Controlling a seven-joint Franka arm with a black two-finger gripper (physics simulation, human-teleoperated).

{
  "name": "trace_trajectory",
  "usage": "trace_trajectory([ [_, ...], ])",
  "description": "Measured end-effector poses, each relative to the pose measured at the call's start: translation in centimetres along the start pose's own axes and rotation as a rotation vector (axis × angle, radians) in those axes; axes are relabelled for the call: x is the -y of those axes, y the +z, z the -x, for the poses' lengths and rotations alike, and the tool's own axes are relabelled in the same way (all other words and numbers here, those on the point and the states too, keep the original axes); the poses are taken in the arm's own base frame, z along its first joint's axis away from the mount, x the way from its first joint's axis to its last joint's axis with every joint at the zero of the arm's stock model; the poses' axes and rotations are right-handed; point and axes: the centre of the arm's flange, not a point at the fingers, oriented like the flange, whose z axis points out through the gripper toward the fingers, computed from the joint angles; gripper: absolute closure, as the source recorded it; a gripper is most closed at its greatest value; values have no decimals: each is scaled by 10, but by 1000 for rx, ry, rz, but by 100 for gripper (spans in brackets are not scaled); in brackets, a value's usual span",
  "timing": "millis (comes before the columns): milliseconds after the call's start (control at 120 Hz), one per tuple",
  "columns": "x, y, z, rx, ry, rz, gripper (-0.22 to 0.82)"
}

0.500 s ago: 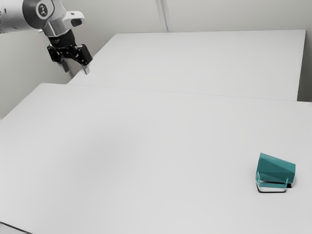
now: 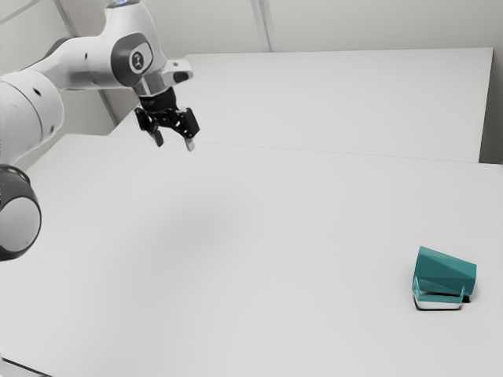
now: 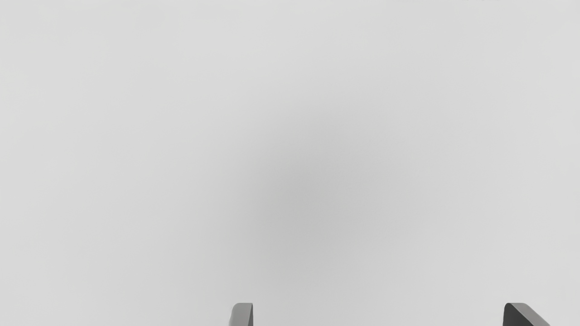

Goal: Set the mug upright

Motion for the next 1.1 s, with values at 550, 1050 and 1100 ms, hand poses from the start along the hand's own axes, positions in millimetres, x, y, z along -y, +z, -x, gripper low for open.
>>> trace_trajectory([
  [550, -176, 83, 36, -224, -26, 413, 0],
  [1050, -369, 158, 67, -251, 30, 529, 0],
  [1100, -381, 164, 69, -259, 26, 534, 0],
])
